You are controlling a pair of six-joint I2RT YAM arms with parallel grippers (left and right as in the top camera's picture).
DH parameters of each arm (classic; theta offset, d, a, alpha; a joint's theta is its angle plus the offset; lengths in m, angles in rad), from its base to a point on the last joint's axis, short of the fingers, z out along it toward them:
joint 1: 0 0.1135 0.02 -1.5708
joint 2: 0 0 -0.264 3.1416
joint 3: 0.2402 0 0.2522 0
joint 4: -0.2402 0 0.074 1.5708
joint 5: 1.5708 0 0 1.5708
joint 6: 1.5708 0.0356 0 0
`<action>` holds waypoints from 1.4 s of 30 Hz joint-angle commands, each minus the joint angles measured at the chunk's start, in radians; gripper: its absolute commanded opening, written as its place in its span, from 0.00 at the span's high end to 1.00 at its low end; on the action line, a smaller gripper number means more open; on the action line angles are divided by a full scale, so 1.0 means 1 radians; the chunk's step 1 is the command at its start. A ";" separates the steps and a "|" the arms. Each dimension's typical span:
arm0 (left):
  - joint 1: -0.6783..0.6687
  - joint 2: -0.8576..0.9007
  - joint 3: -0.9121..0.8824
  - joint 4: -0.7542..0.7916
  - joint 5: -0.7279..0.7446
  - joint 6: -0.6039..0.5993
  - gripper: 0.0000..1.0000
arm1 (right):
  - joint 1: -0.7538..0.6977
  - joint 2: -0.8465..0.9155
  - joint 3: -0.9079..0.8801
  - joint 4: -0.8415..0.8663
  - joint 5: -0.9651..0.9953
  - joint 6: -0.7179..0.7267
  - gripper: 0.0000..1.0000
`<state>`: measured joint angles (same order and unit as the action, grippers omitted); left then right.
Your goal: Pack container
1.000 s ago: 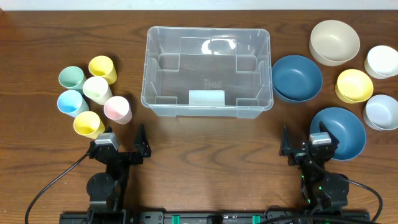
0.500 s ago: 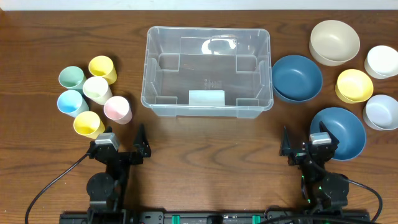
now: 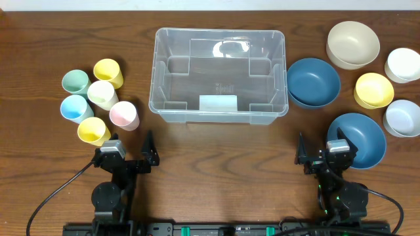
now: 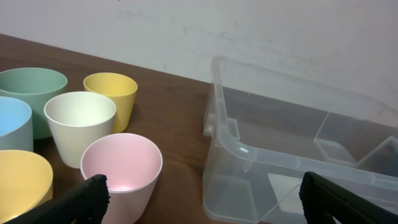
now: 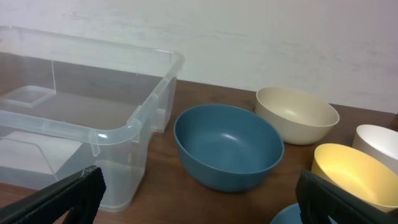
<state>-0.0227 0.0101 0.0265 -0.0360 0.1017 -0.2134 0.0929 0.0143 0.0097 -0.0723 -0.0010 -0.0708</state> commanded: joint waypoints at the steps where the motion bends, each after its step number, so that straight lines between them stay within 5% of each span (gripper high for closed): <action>1: -0.001 -0.006 -0.022 -0.025 0.011 0.002 0.02 | -0.014 0.004 -0.004 -0.005 0.004 -0.013 0.01; 8: -0.001 -0.006 -0.022 -0.025 0.011 0.002 0.02 | -0.014 0.014 0.031 0.005 0.013 0.053 0.01; 16: -0.001 -0.006 -0.022 -0.025 0.011 0.002 0.02 | -0.022 0.110 0.357 -0.217 0.023 0.070 0.01; 22: -0.001 -0.006 -0.022 -0.025 0.011 0.002 0.02 | -0.057 0.473 0.811 -0.387 0.022 0.078 0.01; 31: -0.001 -0.006 -0.022 -0.025 0.011 0.002 0.02 | -0.174 1.212 1.698 -1.069 -0.222 -0.025 0.01; 39: -0.001 -0.006 -0.022 -0.025 0.011 0.002 0.02 | -0.179 1.482 1.847 -1.242 -0.292 0.010 0.06; 42: -0.001 -0.006 -0.022 -0.025 0.011 0.001 0.02 | -0.209 1.553 1.831 -1.255 -0.224 0.182 0.11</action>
<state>-0.0227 0.0105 0.0273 -0.0368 0.1017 -0.2131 -0.0834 1.5227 1.8408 -1.3186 -0.2493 -0.0238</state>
